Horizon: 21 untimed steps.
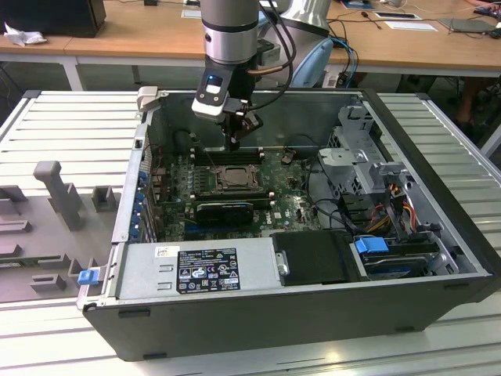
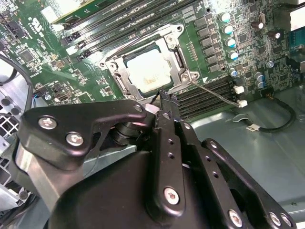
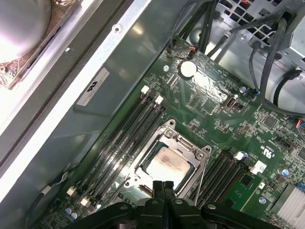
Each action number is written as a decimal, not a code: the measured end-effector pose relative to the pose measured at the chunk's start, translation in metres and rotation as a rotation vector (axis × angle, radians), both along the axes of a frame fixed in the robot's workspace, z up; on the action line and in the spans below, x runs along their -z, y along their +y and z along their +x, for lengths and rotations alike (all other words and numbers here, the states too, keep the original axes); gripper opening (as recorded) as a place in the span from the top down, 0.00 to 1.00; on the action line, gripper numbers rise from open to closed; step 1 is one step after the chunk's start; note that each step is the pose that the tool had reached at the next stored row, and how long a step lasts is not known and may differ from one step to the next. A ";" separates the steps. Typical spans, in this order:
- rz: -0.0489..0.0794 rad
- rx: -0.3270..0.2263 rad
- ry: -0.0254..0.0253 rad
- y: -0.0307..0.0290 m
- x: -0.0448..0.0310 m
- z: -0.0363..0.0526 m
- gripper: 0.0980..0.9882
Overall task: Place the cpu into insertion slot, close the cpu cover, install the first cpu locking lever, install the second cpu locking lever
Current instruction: 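Install the first cpu locking lever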
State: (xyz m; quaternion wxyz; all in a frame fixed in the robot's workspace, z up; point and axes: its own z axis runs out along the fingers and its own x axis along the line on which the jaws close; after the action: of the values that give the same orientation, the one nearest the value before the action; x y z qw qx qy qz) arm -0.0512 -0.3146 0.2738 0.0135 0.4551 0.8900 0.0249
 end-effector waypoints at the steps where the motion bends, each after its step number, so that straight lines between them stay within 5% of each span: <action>1: 0.000 -0.003 0.0000 0.0000 0.0000 0.0000 0.99; 21: 0.000 -0.086 0.0000 0.0000 0.0000 0.0000 0.99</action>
State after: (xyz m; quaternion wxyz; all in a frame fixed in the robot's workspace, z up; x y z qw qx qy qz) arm -0.0512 -0.3146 0.2738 0.0124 0.4167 0.9086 0.0254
